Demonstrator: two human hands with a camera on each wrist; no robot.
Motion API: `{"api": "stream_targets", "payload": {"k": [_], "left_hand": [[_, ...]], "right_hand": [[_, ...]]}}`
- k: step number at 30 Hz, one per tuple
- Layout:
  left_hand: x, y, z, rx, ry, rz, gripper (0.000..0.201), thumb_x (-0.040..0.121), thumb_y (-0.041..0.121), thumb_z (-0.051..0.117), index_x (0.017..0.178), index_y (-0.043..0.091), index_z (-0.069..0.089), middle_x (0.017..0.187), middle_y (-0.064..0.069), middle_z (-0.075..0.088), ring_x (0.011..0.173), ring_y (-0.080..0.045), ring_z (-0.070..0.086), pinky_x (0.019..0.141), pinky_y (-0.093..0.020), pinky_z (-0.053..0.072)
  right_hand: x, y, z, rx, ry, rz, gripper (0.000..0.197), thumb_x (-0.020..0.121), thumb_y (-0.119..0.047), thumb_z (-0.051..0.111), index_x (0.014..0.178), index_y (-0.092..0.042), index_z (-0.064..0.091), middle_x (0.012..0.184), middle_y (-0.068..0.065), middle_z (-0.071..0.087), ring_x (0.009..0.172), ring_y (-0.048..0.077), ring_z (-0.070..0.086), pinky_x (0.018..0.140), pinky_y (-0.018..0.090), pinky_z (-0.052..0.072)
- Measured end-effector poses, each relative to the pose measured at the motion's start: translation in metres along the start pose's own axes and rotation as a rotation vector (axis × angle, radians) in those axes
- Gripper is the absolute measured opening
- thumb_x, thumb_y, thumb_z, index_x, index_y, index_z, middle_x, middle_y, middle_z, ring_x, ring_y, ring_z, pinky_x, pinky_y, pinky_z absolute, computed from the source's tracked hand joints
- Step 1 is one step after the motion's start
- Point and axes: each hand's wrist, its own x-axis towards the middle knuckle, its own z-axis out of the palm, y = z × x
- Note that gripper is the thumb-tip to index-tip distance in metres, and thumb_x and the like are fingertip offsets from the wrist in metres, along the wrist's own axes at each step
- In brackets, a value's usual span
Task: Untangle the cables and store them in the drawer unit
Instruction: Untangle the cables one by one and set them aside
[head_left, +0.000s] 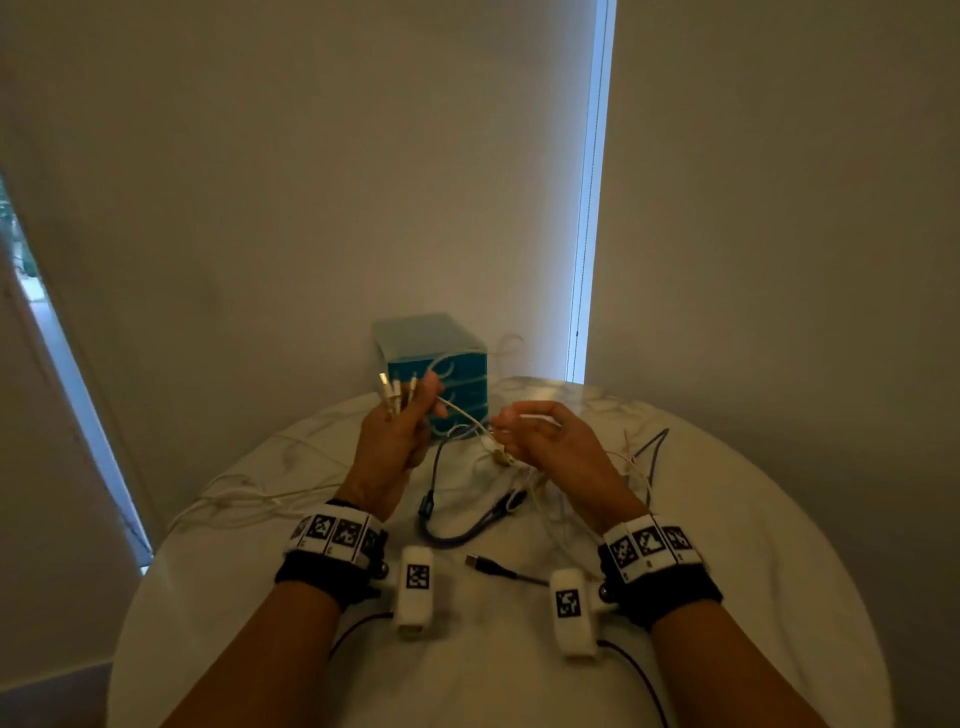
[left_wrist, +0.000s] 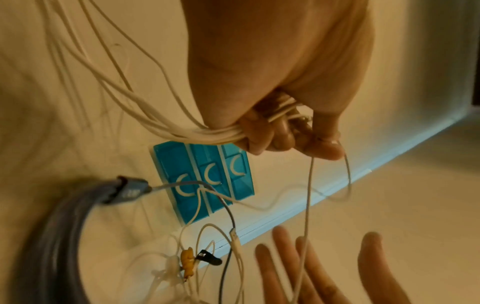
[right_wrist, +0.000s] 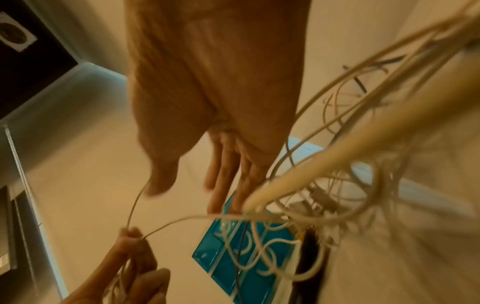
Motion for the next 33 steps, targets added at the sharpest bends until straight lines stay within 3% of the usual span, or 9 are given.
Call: {"api": "stream_targets", "payload": {"k": [4, 10, 15, 18, 21, 25, 27, 30, 33], "left_hand": [[0.008, 0.005, -0.016, -0.281, 0.097, 0.014, 0.018, 0.104, 0.043, 0.062, 0.104, 0.026, 0.067, 0.09, 0.006, 0.069, 0.05, -0.004, 0.033, 0.041, -0.018, 0.023], [0.008, 0.006, -0.018, -0.354, 0.097, 0.015, 0.017, 0.107, 0.042, 0.057, 0.105, 0.028, 0.066, 0.097, 0.005, 0.073, 0.047, -0.004, 0.034, 0.039, -0.015, 0.025], [0.004, 0.003, -0.009, -0.169, -0.005, -0.02, 0.033, 0.108, 0.036, 0.057, 0.137, 0.021, 0.065, 0.118, 0.0, 0.078, 0.052, -0.006, 0.029, 0.042, -0.019, 0.023], [0.001, 0.002, -0.002, 0.003, -0.098, -0.038, 0.039, 0.107, 0.033, 0.059, 0.142, 0.017, 0.062, 0.108, 0.004, 0.081, 0.05, -0.006, 0.027, 0.04, -0.018, 0.023], [-0.002, 0.001, 0.001, 0.123, -0.163, -0.056, 0.032, 0.104, 0.035, 0.065, 0.135, 0.028, 0.069, 0.113, 0.006, 0.079, 0.052, -0.007, 0.028, 0.043, -0.021, 0.023], [-0.009, 0.006, 0.006, 0.279, -0.205, -0.056, 0.027, 0.101, 0.031, 0.071, 0.127, 0.027, 0.076, 0.066, 0.019, 0.067, 0.051, -0.004, 0.036, 0.047, -0.021, 0.027], [-0.011, 0.007, 0.012, 0.328, -0.219, -0.013, 0.028, 0.1, 0.024, 0.073, 0.128, 0.024, 0.075, 0.084, 0.015, 0.077, 0.049, 0.002, 0.051, 0.049, -0.011, 0.036], [-0.012, 0.003, 0.014, 0.411, -0.276, 0.045, 0.036, 0.095, 0.022, 0.079, 0.131, 0.028, 0.073, 0.112, 0.006, 0.079, 0.077, 0.009, 0.07, 0.063, -0.006, 0.047], [-0.014, 0.002, 0.015, 0.467, -0.312, 0.009, 0.028, 0.095, 0.018, 0.079, 0.122, 0.023, 0.077, 0.088, 0.017, 0.079, 0.067, 0.013, 0.066, 0.057, -0.001, 0.044]], "right_hand": [[-0.003, 0.006, -0.011, -0.421, -0.238, -0.057, 0.026, 0.092, -0.038, 0.083, 0.113, -0.023, 0.081, 0.112, -0.006, 0.082, 0.11, 0.011, 0.075, 0.106, 0.04, 0.058], [-0.004, 0.008, -0.013, -0.493, -0.239, -0.096, 0.019, 0.091, -0.02, 0.085, 0.109, -0.02, 0.08, 0.106, -0.006, 0.082, 0.103, 0.008, 0.076, 0.099, 0.03, 0.058], [-0.001, -0.002, -0.008, -0.184, 0.147, -0.209, 0.022, 0.087, -0.006, 0.086, 0.106, -0.011, 0.074, 0.103, 0.003, 0.081, 0.099, 0.019, 0.078, 0.092, 0.037, 0.065], [0.0, -0.012, -0.014, 0.188, 0.369, -0.204, 0.026, 0.088, -0.002, 0.084, 0.107, -0.001, 0.066, 0.109, 0.018, 0.079, 0.106, 0.035, 0.077, 0.095, 0.044, 0.064], [0.001, -0.015, -0.015, 0.335, 0.378, -0.101, 0.02, 0.093, -0.008, 0.08, 0.105, -0.005, 0.065, 0.116, 0.028, 0.075, 0.109, 0.04, 0.076, 0.099, 0.05, 0.062], [0.0, -0.016, -0.01, 0.382, 0.332, -0.054, 0.017, 0.095, -0.011, 0.078, 0.105, -0.007, 0.065, 0.113, 0.026, 0.077, 0.095, 0.031, 0.077, 0.087, 0.042, 0.065], [0.0, -0.014, -0.008, 0.392, 0.299, -0.065, 0.015, 0.095, -0.011, 0.078, 0.099, -0.009, 0.064, 0.113, 0.024, 0.078, 0.101, 0.032, 0.078, 0.089, 0.041, 0.065], [-0.003, -0.016, -0.003, 0.222, 0.228, -0.153, 0.02, 0.091, -0.007, 0.082, 0.094, -0.006, 0.062, 0.109, 0.017, 0.08, 0.111, 0.036, 0.076, 0.097, 0.044, 0.062], [-0.007, -0.022, 0.005, 0.016, 0.138, -0.263, 0.019, 0.091, -0.005, 0.081, 0.09, -0.003, 0.062, 0.106, 0.016, 0.079, 0.107, 0.032, 0.077, 0.094, 0.042, 0.064]]}}
